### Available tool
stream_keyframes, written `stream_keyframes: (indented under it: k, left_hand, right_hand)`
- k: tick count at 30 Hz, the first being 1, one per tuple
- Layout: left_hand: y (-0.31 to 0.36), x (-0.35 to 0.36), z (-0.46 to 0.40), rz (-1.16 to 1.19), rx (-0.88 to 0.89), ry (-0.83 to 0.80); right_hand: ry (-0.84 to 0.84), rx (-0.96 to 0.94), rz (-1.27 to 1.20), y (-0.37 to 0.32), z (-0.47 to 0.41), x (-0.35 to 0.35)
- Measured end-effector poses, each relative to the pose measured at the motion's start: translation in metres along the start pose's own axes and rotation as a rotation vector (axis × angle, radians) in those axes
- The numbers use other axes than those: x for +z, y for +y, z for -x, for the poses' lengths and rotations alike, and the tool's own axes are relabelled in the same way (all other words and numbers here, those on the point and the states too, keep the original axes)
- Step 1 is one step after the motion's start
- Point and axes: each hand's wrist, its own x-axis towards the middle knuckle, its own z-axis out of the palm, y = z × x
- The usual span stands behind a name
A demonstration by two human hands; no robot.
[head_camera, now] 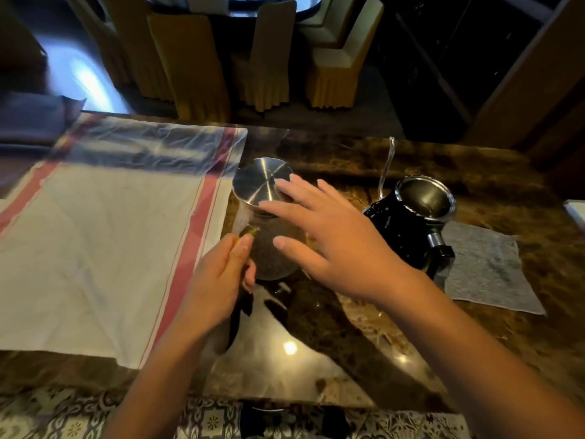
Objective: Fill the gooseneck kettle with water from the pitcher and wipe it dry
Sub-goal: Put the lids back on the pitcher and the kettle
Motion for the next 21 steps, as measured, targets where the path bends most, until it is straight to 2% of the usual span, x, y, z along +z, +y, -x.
stream_keyframes:
  k: [2,5,8,11,13,16,18,21]
  left_hand:
    - [0.01,0.009,0.003,-0.115,-0.05,0.117]
    - [0.017,0.019,0.009,-0.302,-0.077,0.372]
    - [0.022,0.032,0.019,-0.44,0.082,0.57]
    - [0.034,0.062,0.028,-0.565,0.305,0.581]
    - [0.034,0.084,0.03,-0.66,0.349,0.57]
    - [0.036,0.118,0.031,-0.719,0.34,0.578]
    - [0.045,0.141,0.033,-0.641,0.356,0.531]
    - [0.062,0.179,0.037,-0.372,0.257,0.324]
  right_hand:
    - [0.059,0.007,-0.111,0.016,0.026,-0.015]
    - [0.266,0.062,-0.233,0.052,0.071,-0.038]
    - [0.509,0.13,-0.378,0.092,0.119,-0.049]
    - [0.604,0.236,-0.499,0.125,0.163,-0.041]
    - [0.585,0.321,-0.537,0.143,0.187,-0.03]
    - [0.438,0.46,-0.521,0.165,0.219,-0.011]
    - [0.324,0.534,-0.473,0.177,0.238,0.002]
    - [0.144,0.579,-0.357,0.186,0.257,0.018]
